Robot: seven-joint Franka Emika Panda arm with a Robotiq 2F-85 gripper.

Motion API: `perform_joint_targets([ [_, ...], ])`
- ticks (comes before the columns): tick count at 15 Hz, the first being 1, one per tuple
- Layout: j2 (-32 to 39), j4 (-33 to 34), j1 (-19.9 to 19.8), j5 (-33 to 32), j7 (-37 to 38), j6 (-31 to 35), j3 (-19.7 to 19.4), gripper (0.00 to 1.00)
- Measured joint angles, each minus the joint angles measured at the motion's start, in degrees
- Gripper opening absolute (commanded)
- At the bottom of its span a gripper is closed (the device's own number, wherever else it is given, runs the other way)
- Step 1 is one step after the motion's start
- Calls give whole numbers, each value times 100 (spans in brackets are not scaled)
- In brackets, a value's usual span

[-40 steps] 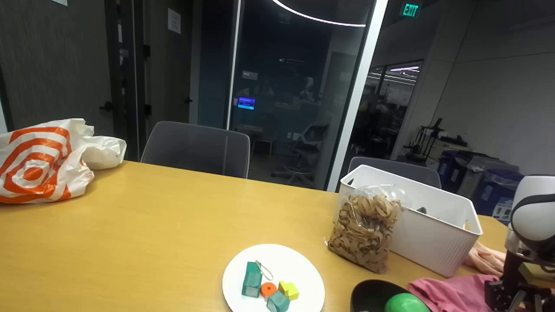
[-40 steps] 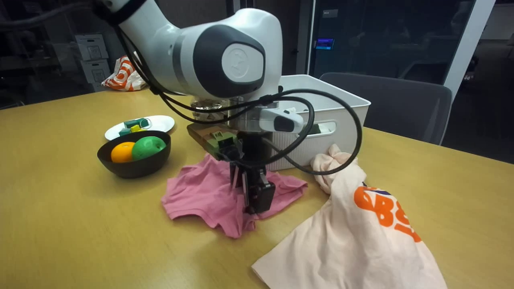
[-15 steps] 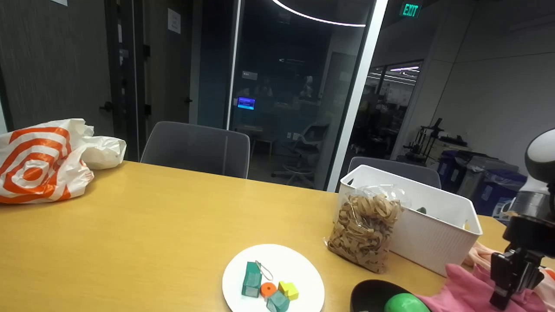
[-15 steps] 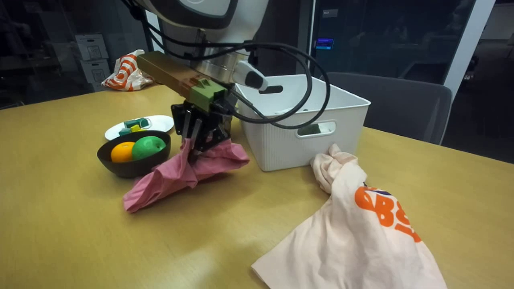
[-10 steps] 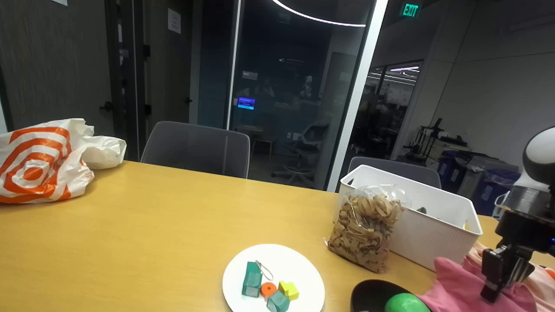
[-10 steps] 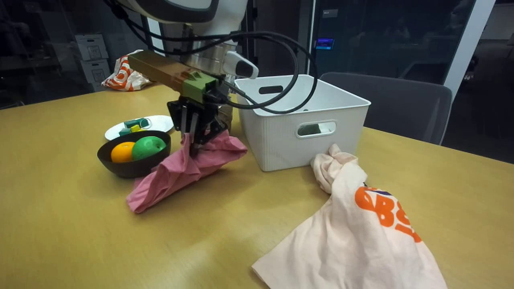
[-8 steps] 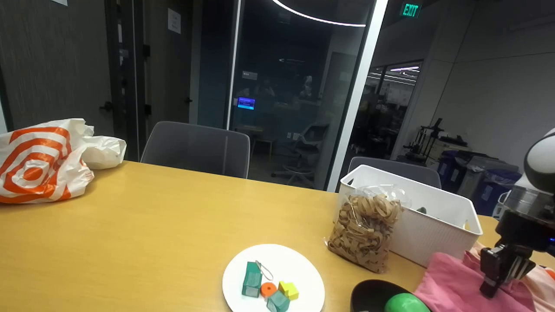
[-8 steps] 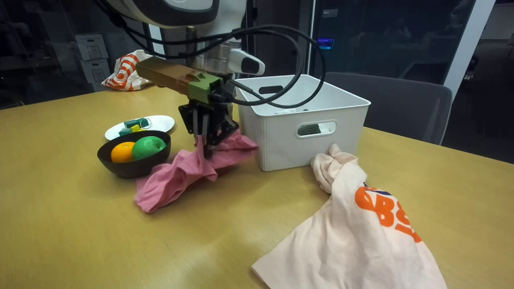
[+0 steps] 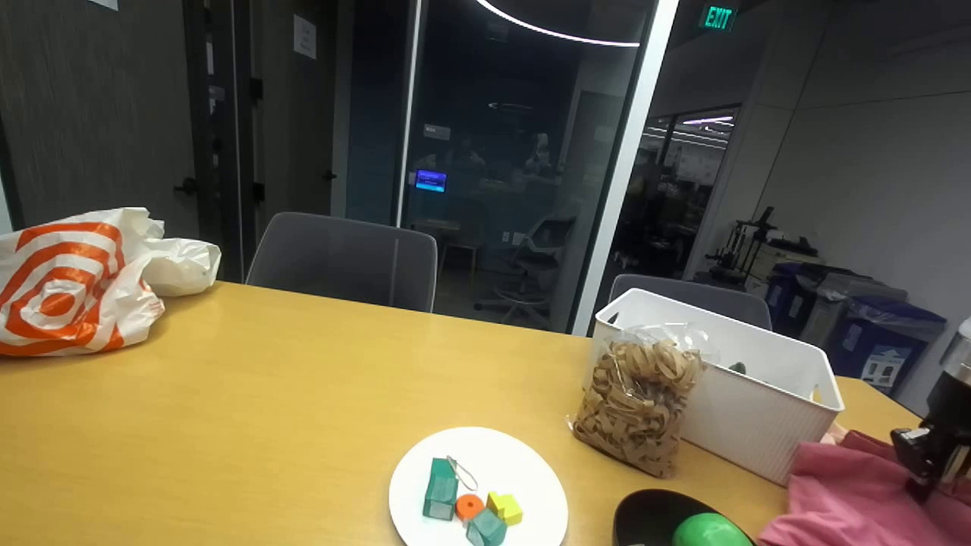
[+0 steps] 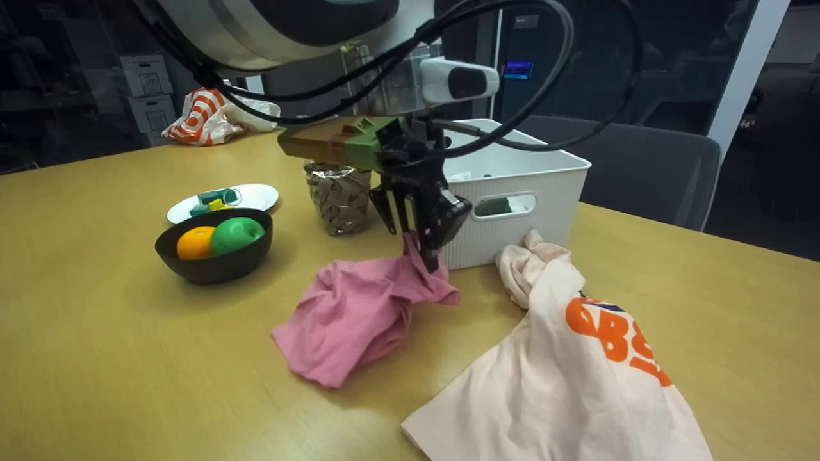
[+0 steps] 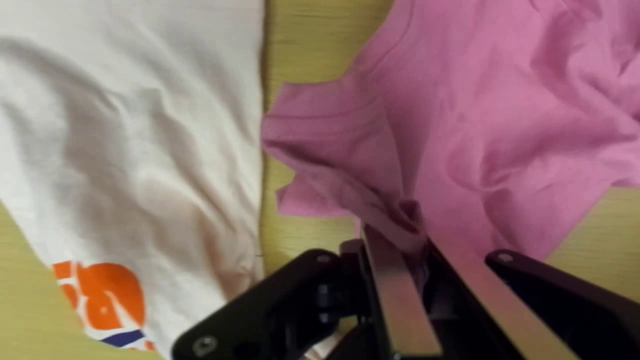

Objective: Put the two shirts in the white basket together

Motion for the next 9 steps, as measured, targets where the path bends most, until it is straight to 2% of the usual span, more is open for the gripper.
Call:
perform_joint_targets([
  [3, 31, 1, -399, -958, 986, 166, -17, 14],
  [5, 80, 9, -518, -1348, 1516, -181, -3, 14],
  [9, 203, 6, -351, -1139, 1371, -1111, 10, 13],
])
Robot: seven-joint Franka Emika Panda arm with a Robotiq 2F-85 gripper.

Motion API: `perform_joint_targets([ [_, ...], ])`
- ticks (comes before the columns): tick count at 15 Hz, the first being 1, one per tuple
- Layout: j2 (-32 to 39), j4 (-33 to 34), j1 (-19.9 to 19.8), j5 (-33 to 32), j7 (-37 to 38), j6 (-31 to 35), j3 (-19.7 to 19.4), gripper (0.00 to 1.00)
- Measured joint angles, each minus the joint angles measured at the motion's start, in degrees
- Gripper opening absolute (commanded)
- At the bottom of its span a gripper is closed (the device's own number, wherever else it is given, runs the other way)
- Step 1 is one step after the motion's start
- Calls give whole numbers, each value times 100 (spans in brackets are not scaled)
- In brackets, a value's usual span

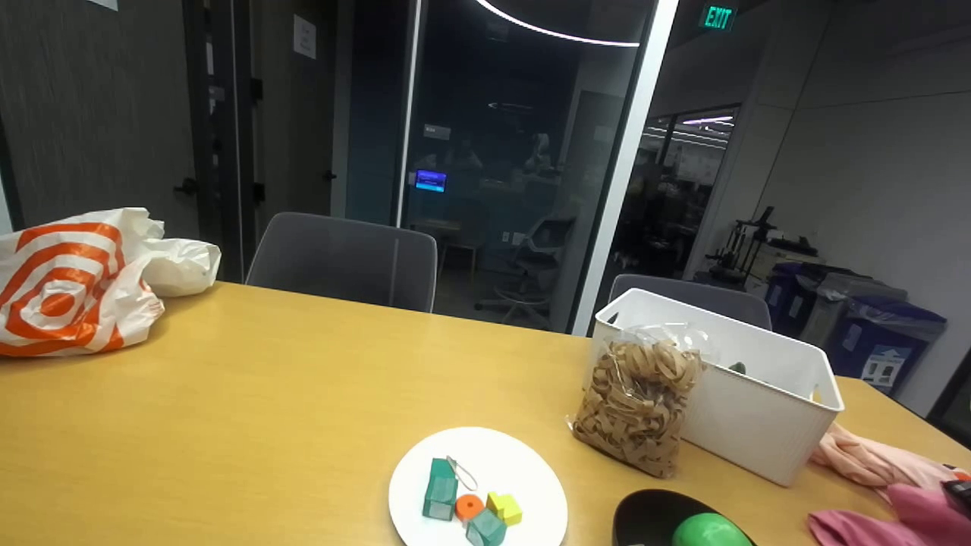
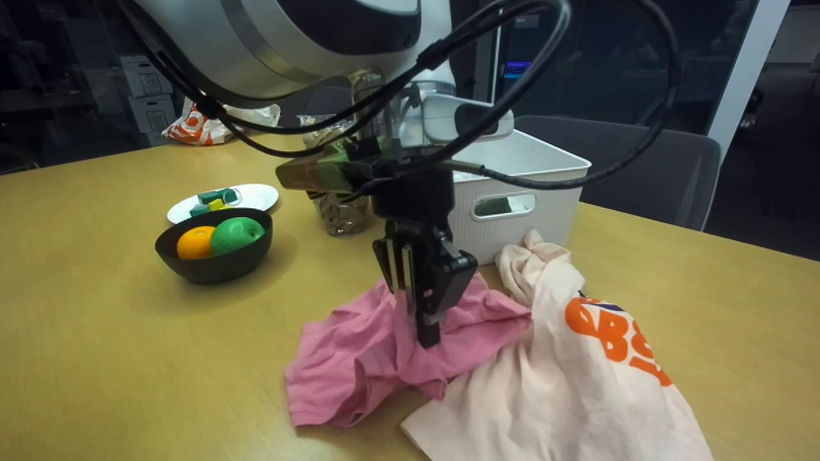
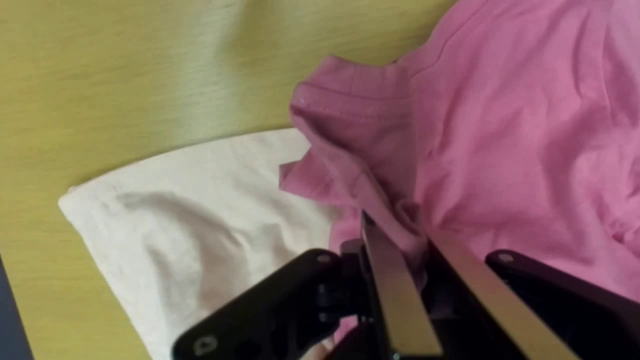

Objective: Put the two shirts in the white basket together

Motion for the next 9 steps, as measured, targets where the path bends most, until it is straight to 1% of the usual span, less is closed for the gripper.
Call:
perform_joint_targets([
  [3, 42, -18, 226, 451, -309, -72, 2, 14],
  [7, 13, -17, 576, 1504, -758, -23, 12, 14],
  [8, 8, -17, 656, 1756, -859, -23, 17, 35],
  [9, 10, -17, 729, 1965, -957, -25, 23, 40],
])
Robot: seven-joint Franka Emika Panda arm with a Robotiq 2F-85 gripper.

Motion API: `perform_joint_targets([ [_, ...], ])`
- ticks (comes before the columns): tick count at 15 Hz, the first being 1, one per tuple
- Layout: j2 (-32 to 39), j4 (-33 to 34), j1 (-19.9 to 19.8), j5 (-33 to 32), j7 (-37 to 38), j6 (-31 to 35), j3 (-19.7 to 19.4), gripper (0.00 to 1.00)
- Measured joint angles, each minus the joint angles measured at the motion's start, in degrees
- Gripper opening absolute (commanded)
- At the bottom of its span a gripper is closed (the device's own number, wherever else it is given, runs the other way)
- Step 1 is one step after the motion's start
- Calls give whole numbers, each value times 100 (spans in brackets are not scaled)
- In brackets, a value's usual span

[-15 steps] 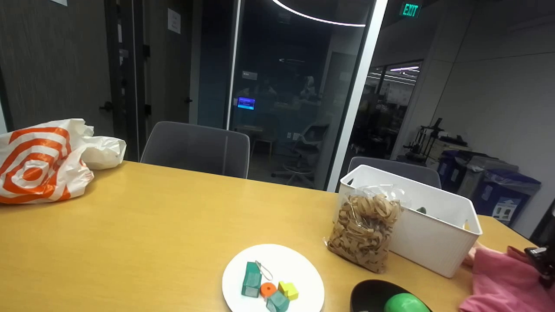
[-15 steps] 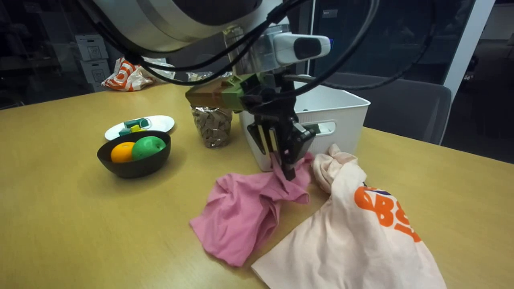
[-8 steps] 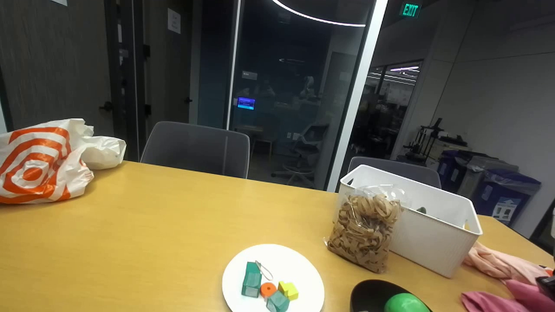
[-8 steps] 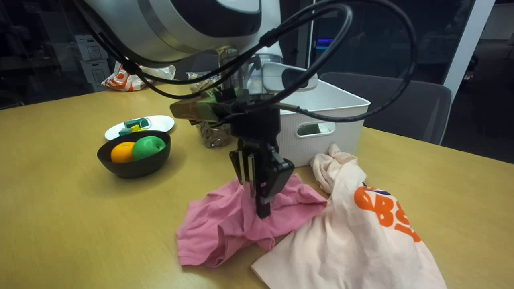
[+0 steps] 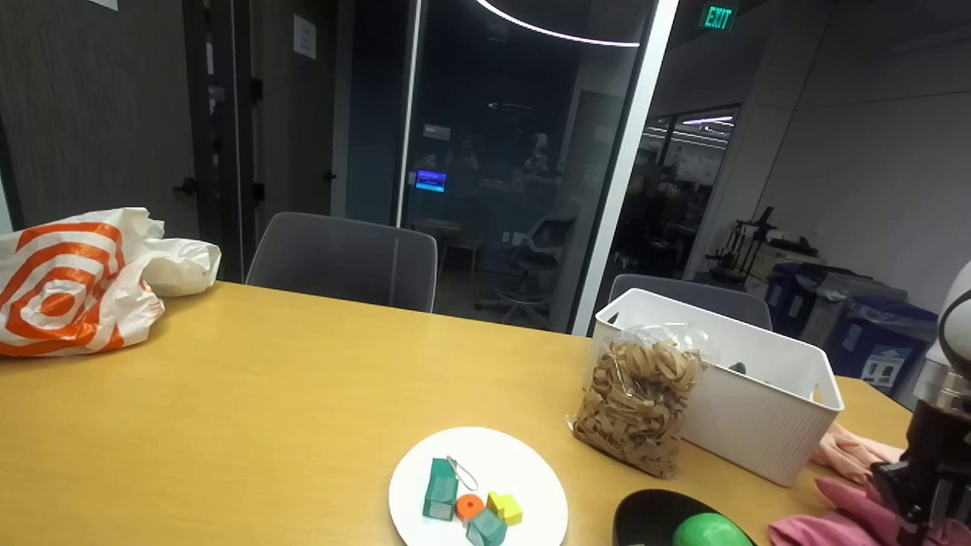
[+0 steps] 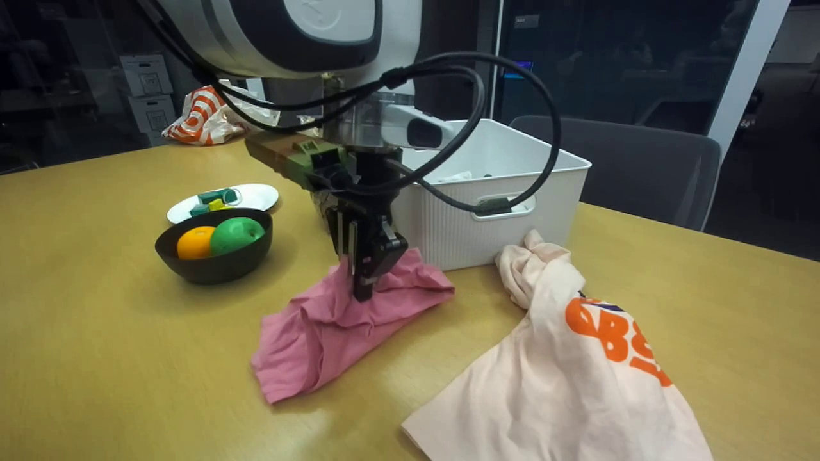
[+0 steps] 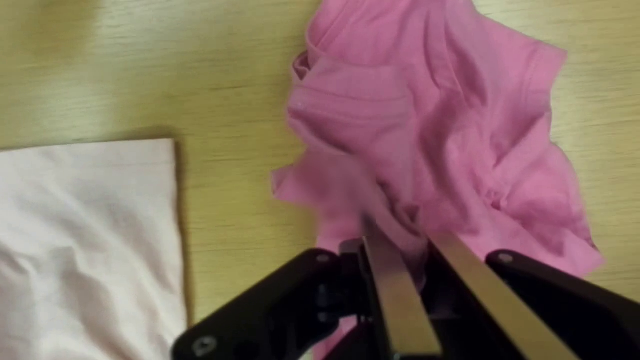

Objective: Put the two shirts in the white basket together

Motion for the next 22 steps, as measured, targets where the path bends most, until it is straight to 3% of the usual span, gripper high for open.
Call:
perform_joint_targets([
  [8, 223, 129, 161, 763, -279, -329, 24, 99],
  [19, 408, 16, 222, 767, -898, -582, 73, 100],
  [22, 590, -127, 310, 767, -919, -273, 159, 100],
])
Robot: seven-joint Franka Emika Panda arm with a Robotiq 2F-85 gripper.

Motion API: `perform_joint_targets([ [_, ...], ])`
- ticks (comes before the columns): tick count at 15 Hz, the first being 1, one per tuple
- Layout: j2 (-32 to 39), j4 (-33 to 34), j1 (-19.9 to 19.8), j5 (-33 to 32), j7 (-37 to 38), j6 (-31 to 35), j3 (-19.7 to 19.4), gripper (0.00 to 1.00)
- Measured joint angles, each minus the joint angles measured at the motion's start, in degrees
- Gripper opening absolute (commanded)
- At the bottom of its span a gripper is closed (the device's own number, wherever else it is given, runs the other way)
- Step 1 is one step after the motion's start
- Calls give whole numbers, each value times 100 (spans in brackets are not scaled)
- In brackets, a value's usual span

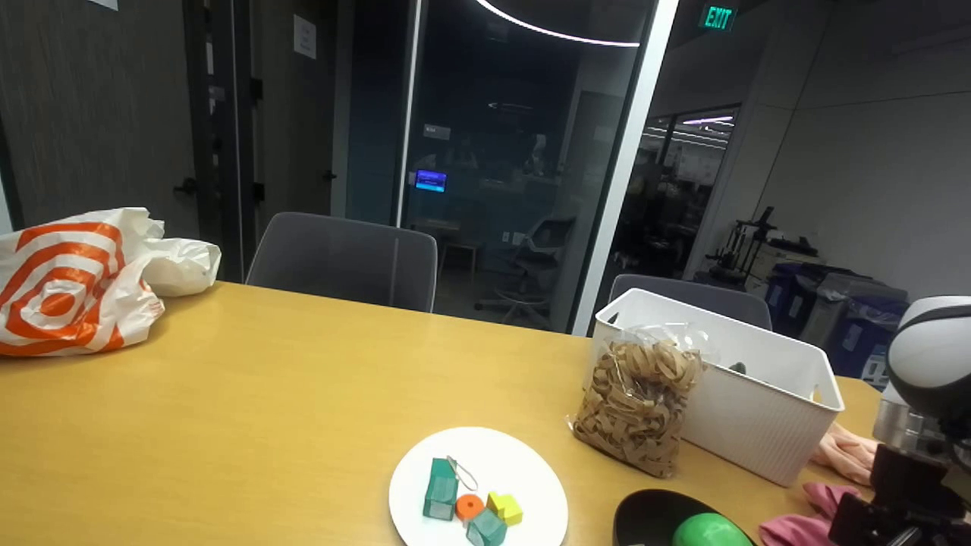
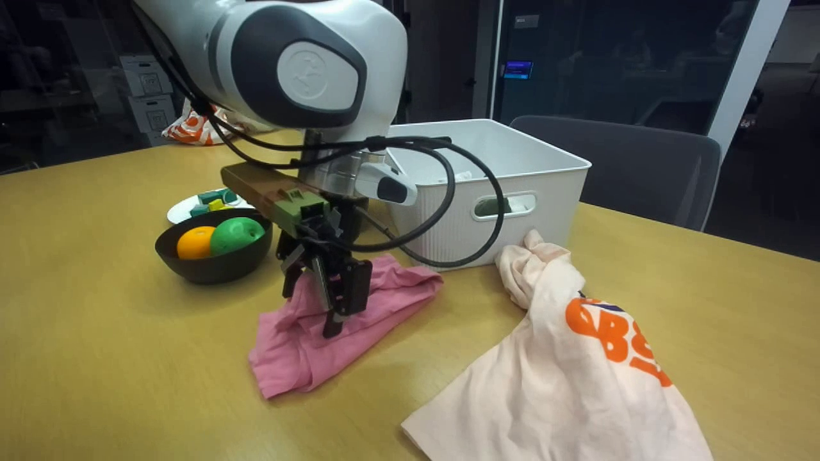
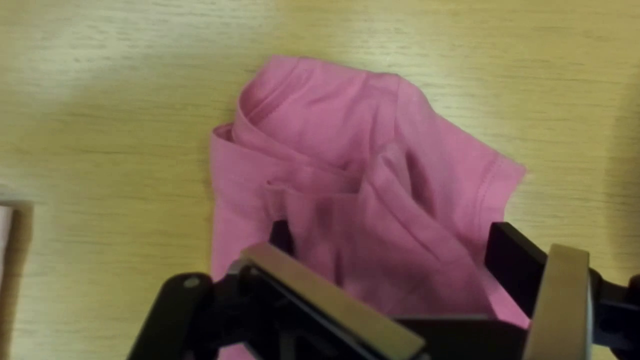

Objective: Put the two shirts in the white basket together

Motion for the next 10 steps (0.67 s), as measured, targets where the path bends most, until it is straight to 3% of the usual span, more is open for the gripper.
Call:
perform_joint_targets([
  [3, 206, -217, 69, -25, 105, 846, 100, 100],
  [4, 248, -263, 80, -45, 160, 1047, 122, 75],
  [6, 265, -304, 90, -54, 267, 1275, 144, 68],
  [10, 265, -302, 90, -69, 496, 1421, 147, 36],
])
